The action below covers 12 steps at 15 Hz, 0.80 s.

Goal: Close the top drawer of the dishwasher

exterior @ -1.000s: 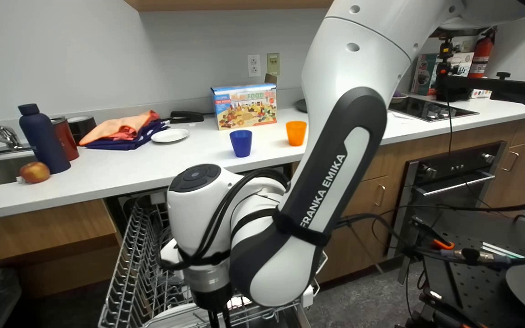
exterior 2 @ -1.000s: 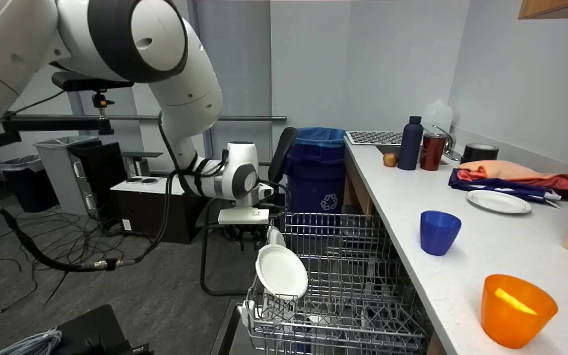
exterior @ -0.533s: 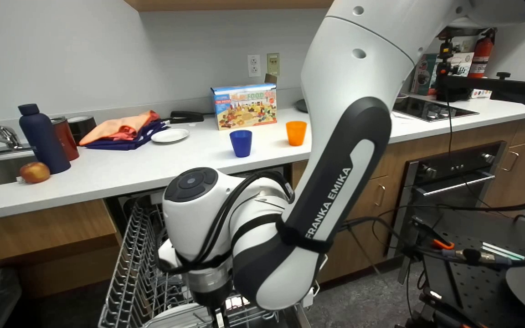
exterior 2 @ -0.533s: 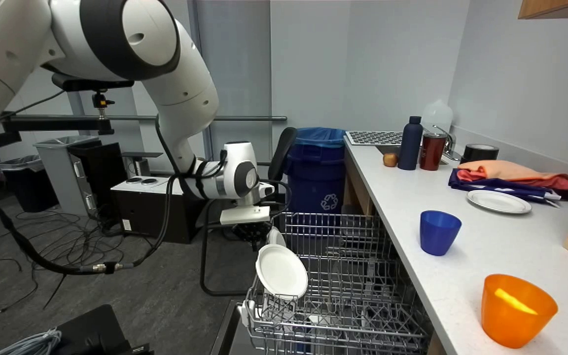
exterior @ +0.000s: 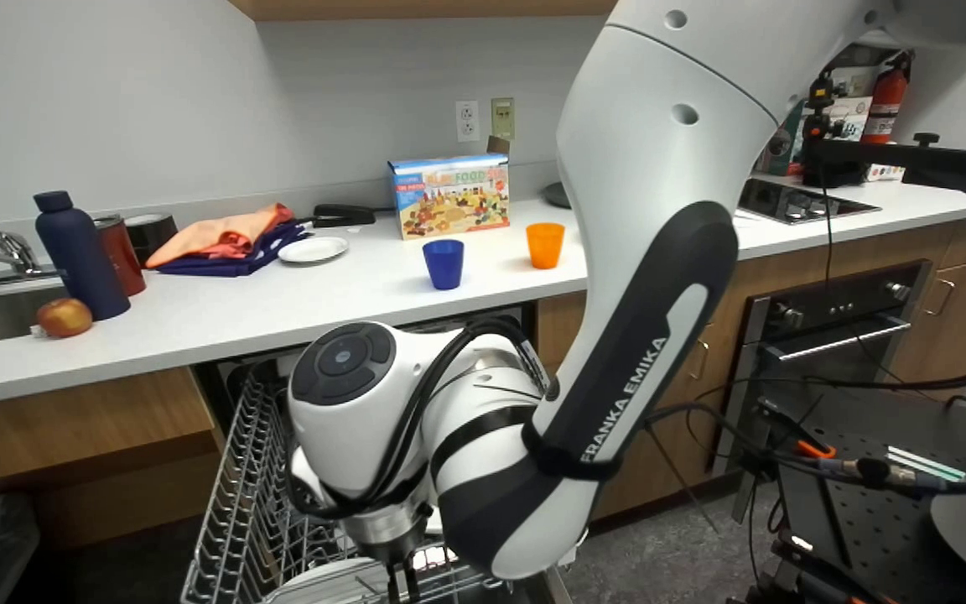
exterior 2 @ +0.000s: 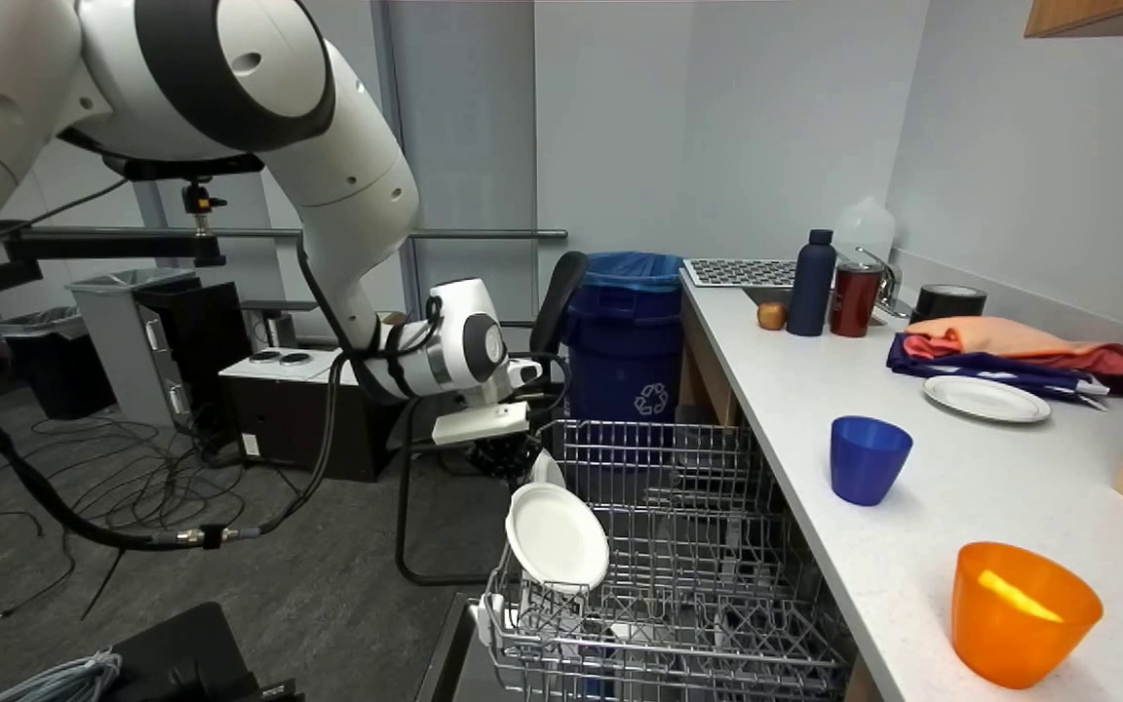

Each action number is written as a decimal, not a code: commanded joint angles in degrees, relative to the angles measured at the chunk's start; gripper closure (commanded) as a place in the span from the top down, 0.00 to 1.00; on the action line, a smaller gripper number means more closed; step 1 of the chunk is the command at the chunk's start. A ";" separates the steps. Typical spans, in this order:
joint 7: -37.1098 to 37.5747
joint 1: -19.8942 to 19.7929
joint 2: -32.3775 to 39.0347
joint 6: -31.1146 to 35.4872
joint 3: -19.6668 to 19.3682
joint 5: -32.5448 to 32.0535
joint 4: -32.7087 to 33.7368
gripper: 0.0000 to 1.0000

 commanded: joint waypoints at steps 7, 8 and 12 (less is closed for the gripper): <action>2.65 -7.34 -1.14 1.46 -3.57 0.63 1.15 0.00; 2.58 -8.19 -1.05 1.78 -3.62 0.79 1.60 0.00; 2.64 -10.75 -1.28 2.05 -3.86 0.96 3.20 0.00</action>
